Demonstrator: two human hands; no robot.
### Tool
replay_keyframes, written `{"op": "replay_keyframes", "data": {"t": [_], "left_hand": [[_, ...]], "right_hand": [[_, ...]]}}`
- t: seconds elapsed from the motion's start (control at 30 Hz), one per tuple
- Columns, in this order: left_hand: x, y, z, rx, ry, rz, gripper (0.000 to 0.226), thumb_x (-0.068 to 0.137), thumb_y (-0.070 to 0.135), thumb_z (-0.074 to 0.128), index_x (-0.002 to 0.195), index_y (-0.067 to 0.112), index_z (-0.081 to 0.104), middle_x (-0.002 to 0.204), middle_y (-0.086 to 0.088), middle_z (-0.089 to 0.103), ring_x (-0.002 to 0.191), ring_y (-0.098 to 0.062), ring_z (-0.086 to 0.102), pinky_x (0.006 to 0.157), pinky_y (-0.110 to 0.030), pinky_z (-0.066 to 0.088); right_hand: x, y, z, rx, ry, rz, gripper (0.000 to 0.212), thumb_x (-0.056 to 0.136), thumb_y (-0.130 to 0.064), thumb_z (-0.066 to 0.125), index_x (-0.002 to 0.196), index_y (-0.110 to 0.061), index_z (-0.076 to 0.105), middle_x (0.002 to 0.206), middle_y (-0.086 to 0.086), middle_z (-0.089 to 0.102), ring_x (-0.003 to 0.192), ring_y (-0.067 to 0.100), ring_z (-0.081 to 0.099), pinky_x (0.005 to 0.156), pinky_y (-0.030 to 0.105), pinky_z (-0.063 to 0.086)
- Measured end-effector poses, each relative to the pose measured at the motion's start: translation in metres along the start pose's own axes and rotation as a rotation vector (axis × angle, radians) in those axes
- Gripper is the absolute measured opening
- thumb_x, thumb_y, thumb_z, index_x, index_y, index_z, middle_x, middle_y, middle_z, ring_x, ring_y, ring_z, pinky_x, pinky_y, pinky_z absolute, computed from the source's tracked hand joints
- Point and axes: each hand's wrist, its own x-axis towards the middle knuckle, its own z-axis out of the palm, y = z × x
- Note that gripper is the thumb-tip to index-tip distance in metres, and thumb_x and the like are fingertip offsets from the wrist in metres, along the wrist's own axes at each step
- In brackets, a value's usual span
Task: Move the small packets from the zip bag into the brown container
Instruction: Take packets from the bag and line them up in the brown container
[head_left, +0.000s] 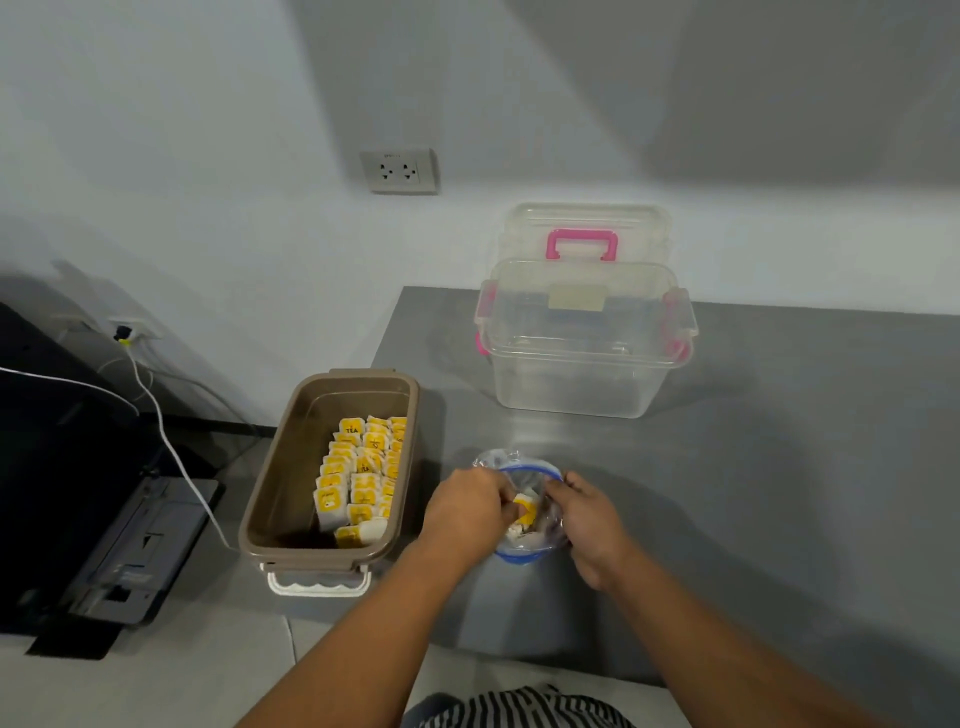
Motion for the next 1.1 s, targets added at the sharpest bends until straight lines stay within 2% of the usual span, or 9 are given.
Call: {"op": "replay_keyframes", "data": {"t": [0.07, 0.17, 0.27, 0.43, 0.6, 0.73, 0.9, 1.0, 1.1], "left_hand": [[-0.002, 0.000, 0.006, -0.090, 0.023, -0.021, 0.006, 0.086, 0.033, 0.073, 0.086, 0.027, 0.075, 0.085, 0.006, 0.073, 0.077, -0.010, 0.068, 0.081, -0.034, 0.059], [-0.004, 0.001, 0.011, -0.168, 0.034, -0.016, 0.012, 0.083, 0.030, 0.076, 0.074, 0.032, 0.068, 0.079, 0.009, 0.072, 0.073, -0.008, 0.068, 0.078, -0.035, 0.060], [-0.005, 0.001, 0.012, -0.226, 0.078, -0.016, 0.009, 0.083, 0.027, 0.075, 0.079, 0.031, 0.068, 0.080, 0.010, 0.071, 0.076, -0.007, 0.067, 0.078, -0.034, 0.059], [-0.007, 0.000, 0.016, -0.286, 0.131, 0.000, 0.005, 0.088, 0.023, 0.071, 0.092, 0.027, 0.074, 0.084, 0.012, 0.073, 0.079, -0.005, 0.068, 0.080, -0.032, 0.058], [-0.011, -0.005, 0.015, -0.230, 0.128, 0.027, 0.011, 0.091, 0.025, 0.068, 0.099, 0.031, 0.073, 0.091, 0.007, 0.074, 0.084, -0.009, 0.069, 0.081, -0.033, 0.058], [-0.016, -0.007, 0.006, -0.163, 0.195, 0.060, 0.021, 0.091, 0.027, 0.068, 0.111, 0.032, 0.068, 0.099, 0.002, 0.073, 0.088, -0.015, 0.068, 0.083, -0.034, 0.058], [-0.024, -0.007, -0.027, -0.204, 0.283, 0.136, 0.018, 0.085, 0.023, 0.076, 0.102, 0.027, 0.074, 0.089, 0.008, 0.075, 0.082, -0.007, 0.069, 0.082, -0.027, 0.056], [-0.030, -0.012, -0.062, -0.250, 0.363, 0.156, 0.014, 0.084, 0.021, 0.078, 0.098, 0.023, 0.077, 0.084, 0.008, 0.076, 0.078, -0.006, 0.070, 0.080, -0.028, 0.057], [-0.038, -0.027, -0.103, -0.220, 0.458, 0.158, 0.010, 0.082, 0.021, 0.080, 0.091, 0.026, 0.077, 0.076, 0.013, 0.071, 0.069, 0.004, 0.063, 0.074, -0.015, 0.051]], "right_hand": [[0.002, 0.001, -0.003, 0.015, -0.015, 0.008, 0.016, 0.101, -0.010, 0.054, 0.096, -0.012, 0.069, 0.085, 0.008, 0.077, 0.081, 0.024, 0.073, 0.075, 0.036, 0.056], [0.002, 0.003, -0.005, 0.015, -0.016, 0.005, 0.017, 0.100, -0.008, 0.054, 0.091, -0.012, 0.068, 0.077, 0.004, 0.076, 0.072, 0.019, 0.071, 0.069, 0.032, 0.054], [0.003, 0.005, -0.008, -0.012, 0.001, 0.008, 0.017, 0.101, -0.010, 0.053, 0.092, -0.011, 0.067, 0.078, 0.005, 0.075, 0.071, 0.018, 0.071, 0.067, 0.031, 0.054], [0.007, 0.010, -0.011, -0.117, -0.014, 0.000, 0.018, 0.104, -0.021, 0.053, 0.098, -0.013, 0.067, 0.094, 0.010, 0.076, 0.083, 0.022, 0.072, 0.078, 0.038, 0.058], [0.007, 0.012, -0.012, -0.238, 0.034, -0.057, 0.022, 0.105, -0.023, 0.051, 0.088, -0.017, 0.064, 0.078, 0.000, 0.068, 0.069, 0.013, 0.063, 0.061, 0.025, 0.050], [0.007, 0.009, -0.007, -0.198, 0.053, -0.062, 0.024, 0.105, -0.015, 0.051, 0.083, -0.011, 0.062, 0.067, 0.003, 0.061, 0.054, 0.014, 0.054, 0.050, 0.023, 0.048], [0.013, 0.007, 0.004, -0.194, 0.105, -0.109, 0.016, 0.102, -0.014, 0.054, 0.091, -0.014, 0.065, 0.080, 0.005, 0.067, 0.064, 0.014, 0.059, 0.058, 0.026, 0.049], [0.014, 0.004, 0.012, -0.186, 0.107, -0.111, 0.016, 0.103, -0.016, 0.052, 0.091, -0.017, 0.062, 0.078, 0.002, 0.064, 0.064, 0.014, 0.057, 0.059, 0.026, 0.045], [0.017, 0.001, 0.021, -0.198, 0.118, -0.102, 0.015, 0.103, -0.018, 0.050, 0.097, -0.015, 0.064, 0.085, 0.003, 0.066, 0.071, 0.015, 0.060, 0.062, 0.026, 0.046]]}}
